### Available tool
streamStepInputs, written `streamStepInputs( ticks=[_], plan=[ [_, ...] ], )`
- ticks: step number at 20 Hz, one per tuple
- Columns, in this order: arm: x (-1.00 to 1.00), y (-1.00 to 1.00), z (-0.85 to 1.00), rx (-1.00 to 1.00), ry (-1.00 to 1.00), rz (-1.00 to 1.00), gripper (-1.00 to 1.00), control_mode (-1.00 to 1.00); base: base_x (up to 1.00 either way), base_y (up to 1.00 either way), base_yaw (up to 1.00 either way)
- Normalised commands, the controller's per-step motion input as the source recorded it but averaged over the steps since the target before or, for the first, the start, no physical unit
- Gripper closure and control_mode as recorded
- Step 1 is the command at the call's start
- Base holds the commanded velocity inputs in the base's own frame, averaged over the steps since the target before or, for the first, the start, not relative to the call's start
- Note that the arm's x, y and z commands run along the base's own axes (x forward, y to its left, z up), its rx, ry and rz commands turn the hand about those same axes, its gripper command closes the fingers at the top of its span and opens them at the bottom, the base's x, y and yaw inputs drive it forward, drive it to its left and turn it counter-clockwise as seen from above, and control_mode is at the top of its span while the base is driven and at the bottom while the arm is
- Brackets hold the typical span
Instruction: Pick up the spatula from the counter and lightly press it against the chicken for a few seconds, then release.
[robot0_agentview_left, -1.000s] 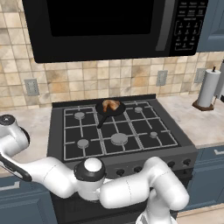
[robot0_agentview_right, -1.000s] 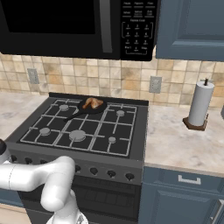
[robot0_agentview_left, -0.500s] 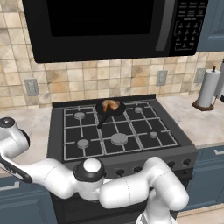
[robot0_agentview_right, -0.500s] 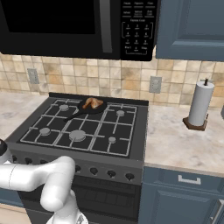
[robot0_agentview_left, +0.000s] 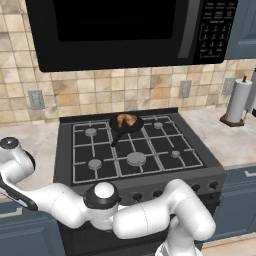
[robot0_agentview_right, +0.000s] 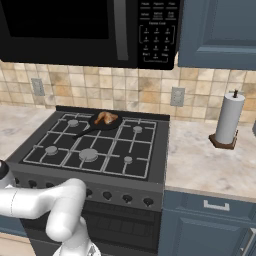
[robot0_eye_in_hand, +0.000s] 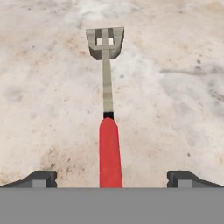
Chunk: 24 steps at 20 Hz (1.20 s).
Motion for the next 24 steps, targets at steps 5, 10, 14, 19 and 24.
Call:
streamStepInputs(
  ticks=[5,10,14,19,24],
  plan=[
    [0.17,0.0,-0.14,0.0,0.0,0.0,-1.0,-1.0,0.0,0.0,0.0],
    [0.24,0.16,-0.22,0.0,0.02,0.0,1.0,-1.0,0.0,0.0,0.0],
    [0.22,0.25,-0.23,0.0,0.01,0.0,1.0,-1.0,0.0,0.0,0.0],
    [0.01,0.03,-0.08,-0.01,0.0,0.0,1.0,-1.0,0.0,0.0,0.0],
    [-0.2,0.0,0.01,-0.06,-0.01,-0.01,1.0,-1.0,0.0,0.0,0.0]
  ],
)
